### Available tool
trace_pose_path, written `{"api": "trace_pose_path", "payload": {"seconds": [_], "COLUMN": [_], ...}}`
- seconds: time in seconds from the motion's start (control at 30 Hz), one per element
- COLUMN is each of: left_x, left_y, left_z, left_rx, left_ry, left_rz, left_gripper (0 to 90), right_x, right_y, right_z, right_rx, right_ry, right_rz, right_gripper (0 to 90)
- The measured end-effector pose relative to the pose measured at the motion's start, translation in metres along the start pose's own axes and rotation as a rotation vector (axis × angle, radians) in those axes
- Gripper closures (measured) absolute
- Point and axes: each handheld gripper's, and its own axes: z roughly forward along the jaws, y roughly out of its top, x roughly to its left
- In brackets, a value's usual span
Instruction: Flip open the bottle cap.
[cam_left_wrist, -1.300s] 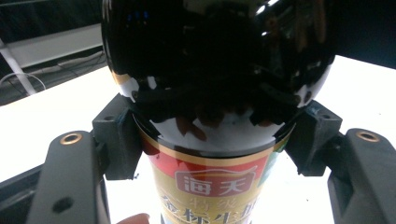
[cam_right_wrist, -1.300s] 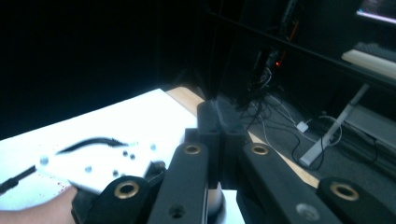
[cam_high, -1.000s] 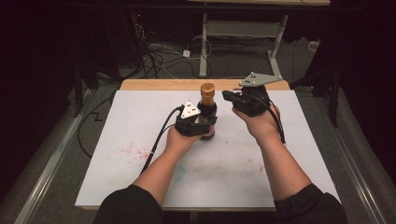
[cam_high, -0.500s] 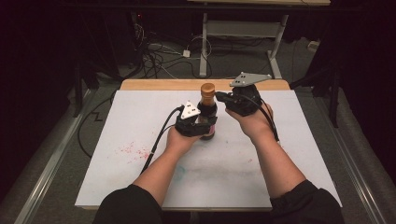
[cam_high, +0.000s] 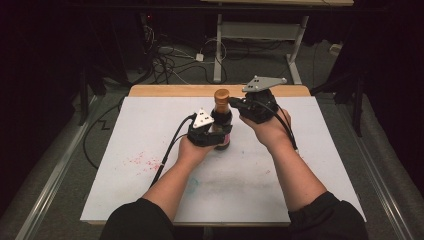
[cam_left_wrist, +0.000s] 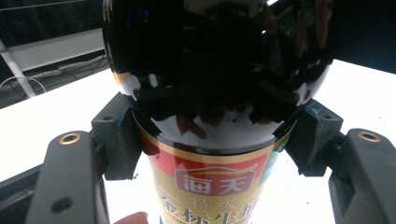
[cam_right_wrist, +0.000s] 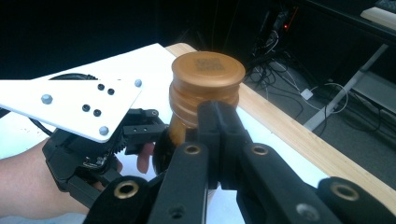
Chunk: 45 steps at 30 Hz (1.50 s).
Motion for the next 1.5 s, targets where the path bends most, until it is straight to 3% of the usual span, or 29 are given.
{"api": "trace_pose_path", "payload": {"seconds": [0.43,1.5], "left_x": [0.000,0.000], "left_y": [0.000,-0.001], "left_z": [0.000,0.000], "left_rx": [-0.003,-0.009], "left_ry": [0.002,0.002], "left_rz": [-0.001,-0.008], "left_gripper": [29.1,29.1], "right_x": [0.000,0.001], "right_y": [-0.001,0.013], "right_z": [0.000,0.001], "right_rx": [-0.028,-0.056], "right_ry": [0.000,-0.012], "right_rz": [0.024,0.021], "right_gripper": [90.0,90.0]}}
